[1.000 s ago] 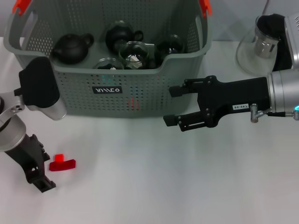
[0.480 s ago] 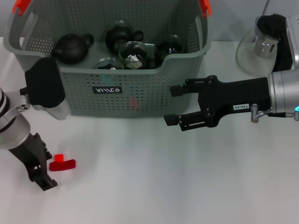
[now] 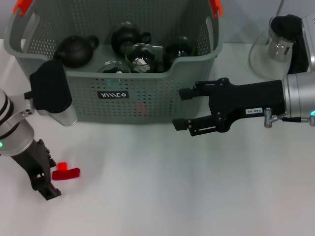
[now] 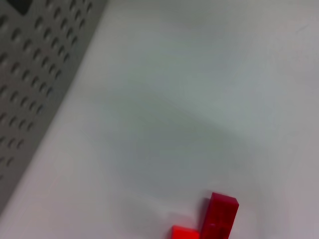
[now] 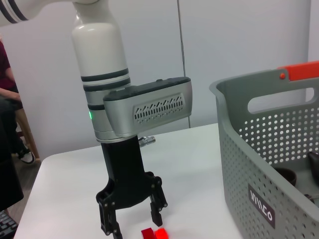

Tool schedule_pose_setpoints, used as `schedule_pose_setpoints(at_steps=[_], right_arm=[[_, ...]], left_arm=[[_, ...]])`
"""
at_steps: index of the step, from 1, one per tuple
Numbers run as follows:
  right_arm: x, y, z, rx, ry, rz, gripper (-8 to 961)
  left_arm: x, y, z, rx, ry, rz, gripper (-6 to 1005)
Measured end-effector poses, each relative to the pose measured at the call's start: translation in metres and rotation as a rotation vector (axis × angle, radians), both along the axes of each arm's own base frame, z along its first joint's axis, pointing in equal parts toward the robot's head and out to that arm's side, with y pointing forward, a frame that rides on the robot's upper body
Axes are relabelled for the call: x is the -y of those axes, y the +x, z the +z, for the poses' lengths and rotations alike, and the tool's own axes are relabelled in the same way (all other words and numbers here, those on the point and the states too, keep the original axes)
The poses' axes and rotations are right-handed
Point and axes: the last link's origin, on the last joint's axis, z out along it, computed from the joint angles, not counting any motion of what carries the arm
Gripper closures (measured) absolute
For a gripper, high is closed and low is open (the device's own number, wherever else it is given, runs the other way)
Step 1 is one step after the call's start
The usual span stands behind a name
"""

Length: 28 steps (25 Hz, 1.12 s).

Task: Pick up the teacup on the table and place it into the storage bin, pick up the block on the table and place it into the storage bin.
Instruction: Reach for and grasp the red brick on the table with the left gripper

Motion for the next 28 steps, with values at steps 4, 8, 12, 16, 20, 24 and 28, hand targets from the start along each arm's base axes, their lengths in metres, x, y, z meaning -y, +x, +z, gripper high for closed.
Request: schedule_pose_setpoints(at_steps=[4,8,12,16,20,24,28], right_arm=[[-0.0001,0.0001,0.0002,-0.001,0.001,0.0,99],[0.0002,0.0009,0.0004,-0.001,0.003,-0.001,101],[0.0003,0.0011,0.0004,-0.001,0.003,-0.002,101],[0.0003,0.0011,0.0004,-0.001,0.003,-0.002,101],[0.0003,0.0011,0.0004,-0.001,0.003,-0.002,100],[0.0003,0.0011,0.0004,-0.001,0.003,-0.001,100],[0.0003,0.0012,0.0004,-0.001,0.003,-0.001,100]], left_arm=[[-0.0003,-0.0003,-0.0009,-0.002,-0.009,0.006,218],[-0.0007,-0.0007,-0.0009,-0.005,-0.013,0.011,218],[-0.001,-0.0005,-0.0009,-0.004,-0.011,0.01,218],[-0.0007,-0.0002,-0.0021,-0.008,-0.017,0.006,219],[-0.0005,0.0001,-0.0031,-0.009,-0.018,0.006,219],[-0.001,0.0006,-0.0032,-0.008,-0.015,0.006,218],[-0.0006,0.0005,-0.0038,-0.01,-0.018,0.008,219]])
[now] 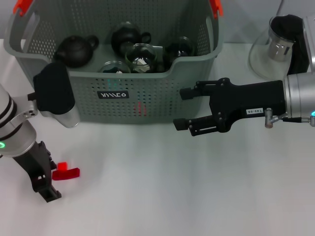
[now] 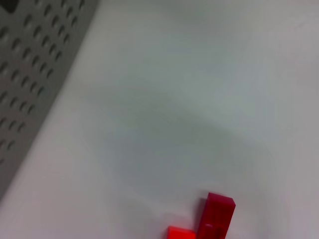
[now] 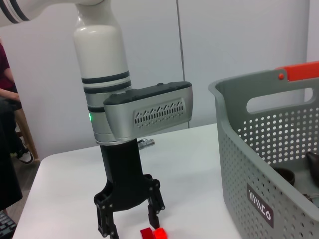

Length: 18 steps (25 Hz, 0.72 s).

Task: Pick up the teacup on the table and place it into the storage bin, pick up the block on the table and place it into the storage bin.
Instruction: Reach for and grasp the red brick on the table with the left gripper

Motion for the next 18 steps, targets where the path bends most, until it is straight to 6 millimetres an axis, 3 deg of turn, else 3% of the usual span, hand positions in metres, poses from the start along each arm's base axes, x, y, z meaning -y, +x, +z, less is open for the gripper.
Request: schedule_pose_setpoints(at_steps=[18], right_arm=[[0.0001,0.0013,0.0008,0.0,0.003,-0.002,100]], left_arm=[[0.0009,0.0055,-0.0076,-0.014,-0.023,-0.018,221]])
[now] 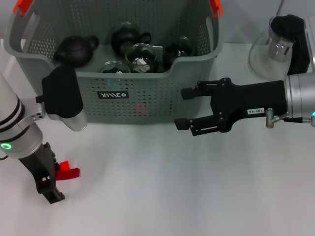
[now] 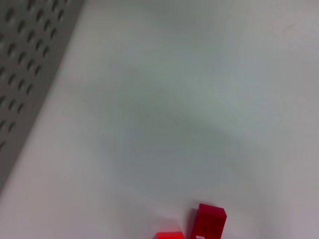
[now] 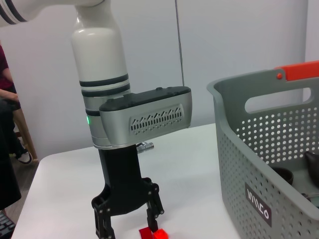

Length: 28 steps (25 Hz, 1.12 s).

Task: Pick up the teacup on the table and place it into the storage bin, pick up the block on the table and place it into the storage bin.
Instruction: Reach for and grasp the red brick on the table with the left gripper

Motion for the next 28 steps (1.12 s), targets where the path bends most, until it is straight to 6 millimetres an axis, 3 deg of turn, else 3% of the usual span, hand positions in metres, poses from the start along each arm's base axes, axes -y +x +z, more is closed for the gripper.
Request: schedule_pose_setpoints(at_steps=[28], right_arm=[[0.001,0.0031,0.001,-0.002,0.003,-0.008,99]], left_arm=[[-0.0035,0.0061,-0.0042,0.006,0.0,-0.02,224]])
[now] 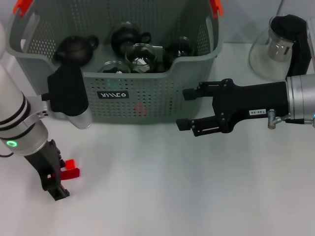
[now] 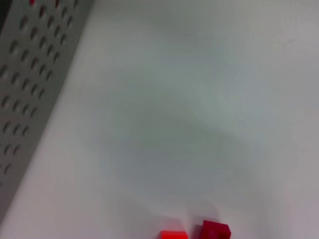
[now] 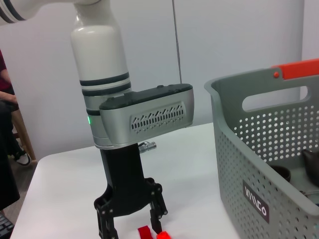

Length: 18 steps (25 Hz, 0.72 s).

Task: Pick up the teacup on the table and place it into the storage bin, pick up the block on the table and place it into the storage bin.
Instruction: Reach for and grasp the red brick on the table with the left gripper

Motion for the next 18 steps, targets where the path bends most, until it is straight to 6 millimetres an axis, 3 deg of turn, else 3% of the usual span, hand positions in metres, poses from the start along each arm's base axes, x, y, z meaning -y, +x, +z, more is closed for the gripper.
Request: schedule_pose_setpoints(at_steps=[10,13,18], right_arm=[[0.0005,0.0009,0.0003,-0.005,0.002,-0.004,101],[0.0008,0.0014,0.0003,-0.005,0.002,-0.006,101],[0.0006,0.0012,0.0007,-0.005,0.004,-0.005,100]], left_arm=[[-0.0021,-0.0066,-0.0008,-0.005,0.007,0.007,257],[-0.0031,-0.0071,-0.0005,-0.003,0.014,0.005,444],[-0.0035,-0.0068,-0.0009,-0.004,0.012,0.0,501]])
